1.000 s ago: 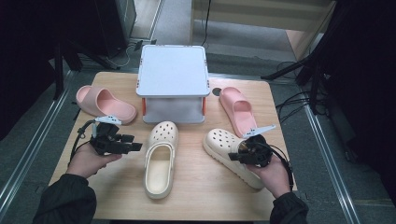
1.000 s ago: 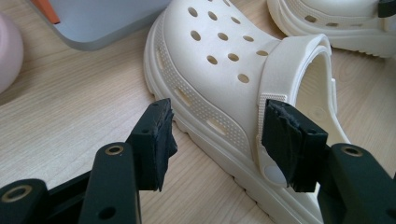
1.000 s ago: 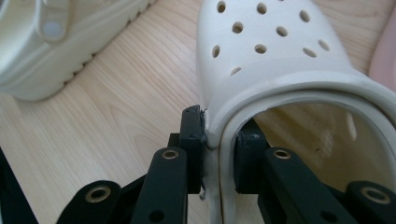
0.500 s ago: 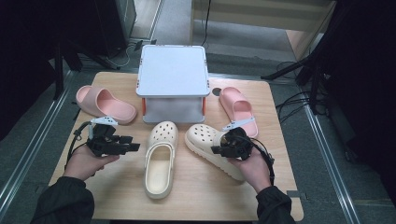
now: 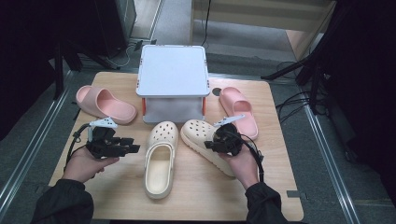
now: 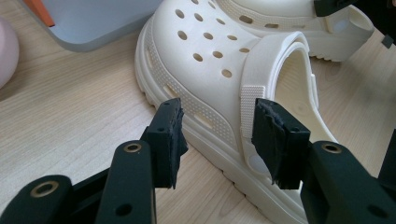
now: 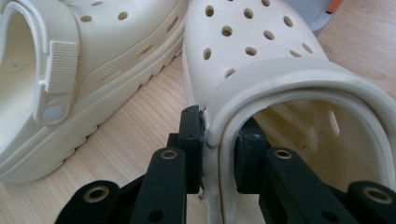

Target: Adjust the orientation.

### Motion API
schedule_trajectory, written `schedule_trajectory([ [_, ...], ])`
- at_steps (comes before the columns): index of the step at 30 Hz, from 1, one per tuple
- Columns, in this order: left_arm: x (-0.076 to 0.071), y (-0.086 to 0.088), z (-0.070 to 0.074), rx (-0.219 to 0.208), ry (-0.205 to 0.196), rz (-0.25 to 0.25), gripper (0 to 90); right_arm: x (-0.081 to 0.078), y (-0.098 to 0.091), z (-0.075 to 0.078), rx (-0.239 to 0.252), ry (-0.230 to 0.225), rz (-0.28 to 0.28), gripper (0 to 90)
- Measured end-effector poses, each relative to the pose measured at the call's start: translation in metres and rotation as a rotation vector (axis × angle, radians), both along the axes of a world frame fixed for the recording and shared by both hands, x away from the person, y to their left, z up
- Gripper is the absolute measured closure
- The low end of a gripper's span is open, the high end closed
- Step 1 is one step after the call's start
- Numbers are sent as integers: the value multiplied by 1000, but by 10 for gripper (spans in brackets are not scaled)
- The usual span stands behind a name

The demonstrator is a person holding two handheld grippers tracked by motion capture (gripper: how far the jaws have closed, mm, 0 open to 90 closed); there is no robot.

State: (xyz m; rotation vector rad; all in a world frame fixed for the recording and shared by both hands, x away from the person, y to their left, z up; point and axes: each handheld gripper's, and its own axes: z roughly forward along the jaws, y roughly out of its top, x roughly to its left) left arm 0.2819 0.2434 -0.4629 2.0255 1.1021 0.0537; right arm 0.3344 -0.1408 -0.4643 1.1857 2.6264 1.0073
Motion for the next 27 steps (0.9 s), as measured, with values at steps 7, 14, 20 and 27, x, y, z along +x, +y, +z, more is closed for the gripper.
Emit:
schedule_trajectory([
  [7, -1, 1, -1, 3, -3, -1, 518, -3, 10, -3, -15, -11, 4, 772],
  [14, -1, 1, -2, 11, 3, 5, 500, -5, 9, -2, 20, -17, 23, 699],
  [20, -1, 1, -1, 7, 12, 15, 528, -16, -14, 11, 54, -25, 47, 829],
  [27, -2, 0, 3, -3, -1, 14, 655, -16, -22, 6, -10, -64, 45, 892],
])
